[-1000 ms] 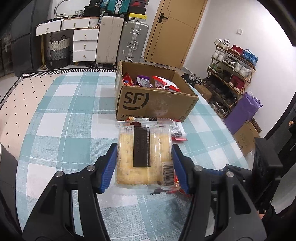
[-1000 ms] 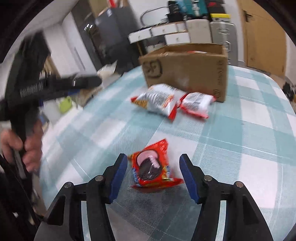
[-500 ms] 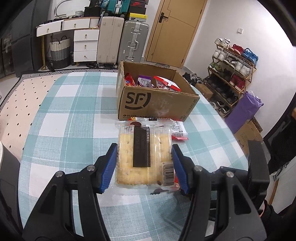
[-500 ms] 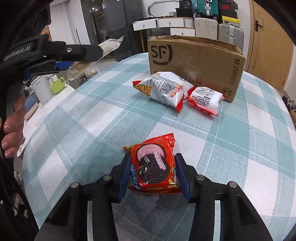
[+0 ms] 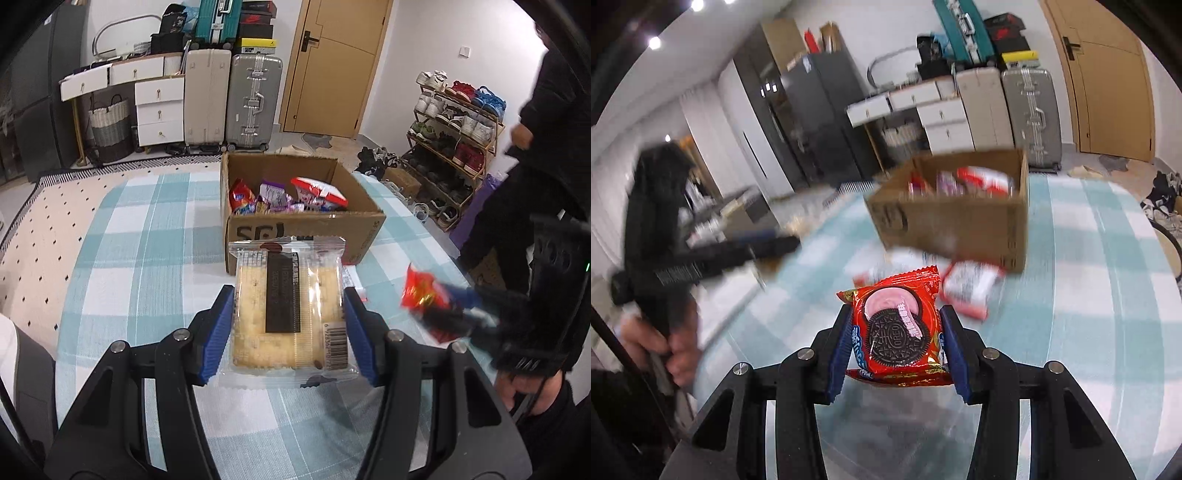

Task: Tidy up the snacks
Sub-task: 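Carry the cracker pack and Oreo pack over the box with both grippers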

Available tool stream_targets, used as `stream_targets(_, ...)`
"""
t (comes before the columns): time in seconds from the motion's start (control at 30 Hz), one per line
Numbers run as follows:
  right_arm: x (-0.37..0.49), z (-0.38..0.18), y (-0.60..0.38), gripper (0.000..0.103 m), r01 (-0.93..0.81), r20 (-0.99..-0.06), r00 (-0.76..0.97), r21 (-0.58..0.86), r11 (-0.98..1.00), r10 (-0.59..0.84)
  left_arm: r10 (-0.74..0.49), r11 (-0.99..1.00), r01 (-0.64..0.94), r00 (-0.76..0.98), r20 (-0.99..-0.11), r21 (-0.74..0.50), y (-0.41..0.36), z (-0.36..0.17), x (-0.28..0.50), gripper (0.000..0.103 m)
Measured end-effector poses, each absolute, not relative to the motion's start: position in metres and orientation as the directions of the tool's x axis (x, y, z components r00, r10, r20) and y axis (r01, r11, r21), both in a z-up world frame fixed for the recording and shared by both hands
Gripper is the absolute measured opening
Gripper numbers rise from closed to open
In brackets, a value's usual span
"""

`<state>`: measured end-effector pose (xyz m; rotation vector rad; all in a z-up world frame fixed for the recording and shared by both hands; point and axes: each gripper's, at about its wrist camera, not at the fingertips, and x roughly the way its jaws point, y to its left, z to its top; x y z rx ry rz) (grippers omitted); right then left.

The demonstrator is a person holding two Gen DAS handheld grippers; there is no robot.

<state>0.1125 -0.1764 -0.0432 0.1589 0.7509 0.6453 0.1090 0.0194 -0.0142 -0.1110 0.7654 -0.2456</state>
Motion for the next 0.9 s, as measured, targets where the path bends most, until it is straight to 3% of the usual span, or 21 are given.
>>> stream_targets(0.37, 0.171, 0.042, -0.180, 0.046, -0.546, -0.494, 0.560, 0.384, 0.745, 0.665, -0.293, 0.955, 0.240, 0.696, -0.656, -0.173, 0.006, 0.046, 0.160, 0.055)
stream_targets(0.67, 0.243, 0.085, -0.169, 0.046, -0.520, -0.505, 0.586, 0.367, 0.772, 0.634, -0.264, 0.963, 0.226, 0.697, -0.667, -0.146, -0.001, 0.083, 0.229, 0.055)
stream_targets(0.9, 0.312, 0.073, -0.158, 0.046, -0.474, -0.567, 0.589, 0.335, 0.815, 0.576, -0.213, 0.975, 0.194, 0.673, -0.708, -0.109, -0.009, 0.075, 0.295, 0.055)
